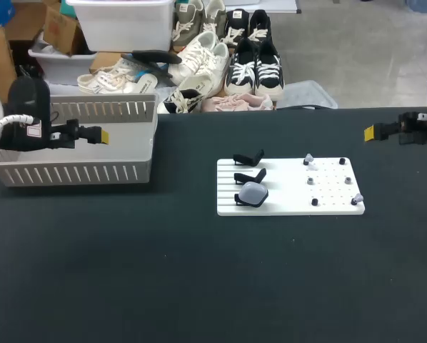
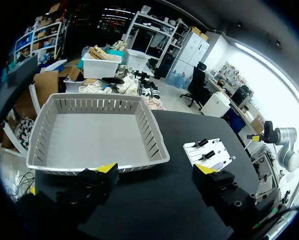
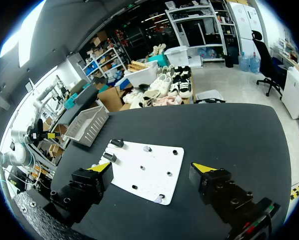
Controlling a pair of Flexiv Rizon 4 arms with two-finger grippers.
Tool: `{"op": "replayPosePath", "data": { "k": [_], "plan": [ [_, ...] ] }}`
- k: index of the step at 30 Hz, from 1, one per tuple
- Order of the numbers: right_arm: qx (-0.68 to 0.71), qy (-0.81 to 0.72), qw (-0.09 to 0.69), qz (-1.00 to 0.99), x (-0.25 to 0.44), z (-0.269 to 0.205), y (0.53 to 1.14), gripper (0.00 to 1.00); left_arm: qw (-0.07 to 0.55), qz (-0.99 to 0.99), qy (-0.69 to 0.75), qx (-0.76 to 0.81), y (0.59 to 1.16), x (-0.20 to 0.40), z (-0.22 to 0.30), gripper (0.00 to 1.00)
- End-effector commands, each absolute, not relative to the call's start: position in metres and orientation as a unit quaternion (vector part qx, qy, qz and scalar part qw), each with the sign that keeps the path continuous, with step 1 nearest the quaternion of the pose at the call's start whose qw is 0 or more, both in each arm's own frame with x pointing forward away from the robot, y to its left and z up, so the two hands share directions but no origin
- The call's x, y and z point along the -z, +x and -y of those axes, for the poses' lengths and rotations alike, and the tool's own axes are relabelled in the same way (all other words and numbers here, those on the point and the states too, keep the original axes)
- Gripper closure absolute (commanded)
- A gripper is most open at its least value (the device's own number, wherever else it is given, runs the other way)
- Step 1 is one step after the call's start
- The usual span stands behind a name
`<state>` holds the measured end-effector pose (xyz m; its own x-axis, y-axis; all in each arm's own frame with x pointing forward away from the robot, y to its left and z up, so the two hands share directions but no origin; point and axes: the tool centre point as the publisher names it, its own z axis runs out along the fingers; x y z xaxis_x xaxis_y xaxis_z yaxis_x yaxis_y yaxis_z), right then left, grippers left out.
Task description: Pick up each earbud case from the left stands, insert the matching earbuds, close the lid, and place the case in the box.
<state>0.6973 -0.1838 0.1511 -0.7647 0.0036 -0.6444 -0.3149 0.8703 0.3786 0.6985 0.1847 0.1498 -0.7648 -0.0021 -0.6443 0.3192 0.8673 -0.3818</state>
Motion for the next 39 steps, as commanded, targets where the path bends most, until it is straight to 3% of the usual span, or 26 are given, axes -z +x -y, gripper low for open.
{"op": "replayPosePath", "data": {
  "k": [1, 18, 30, 39],
  "plan": [
    [-0.242, -0.087, 0.331, -0.908, -0.150, 0.185, 0.699, 0.00, 0.330, -0.908, 0.088, 0.242, 0.699, -0.150, -0.185, 0.00],
    [-0.242, -0.087, 0.331, -0.908, -0.150, 0.185, 0.699, 0.00, 0.343, -0.887, 0.148, 0.272, 0.711, -0.163, -0.171, 0.00],
    [-0.242, -0.087, 0.331, -0.908, -0.150, 0.185, 0.699, 0.00, 0.358, -0.828, 0.320, 0.289, 0.733, -0.187, -0.130, 0.00],
    [-0.242, -0.087, 0.331, -0.908, -0.150, 0.185, 0.699, 0.00, 0.334, -0.760, 0.455, 0.322, 0.739, -0.187, -0.095, 0.00]
  ]
}}
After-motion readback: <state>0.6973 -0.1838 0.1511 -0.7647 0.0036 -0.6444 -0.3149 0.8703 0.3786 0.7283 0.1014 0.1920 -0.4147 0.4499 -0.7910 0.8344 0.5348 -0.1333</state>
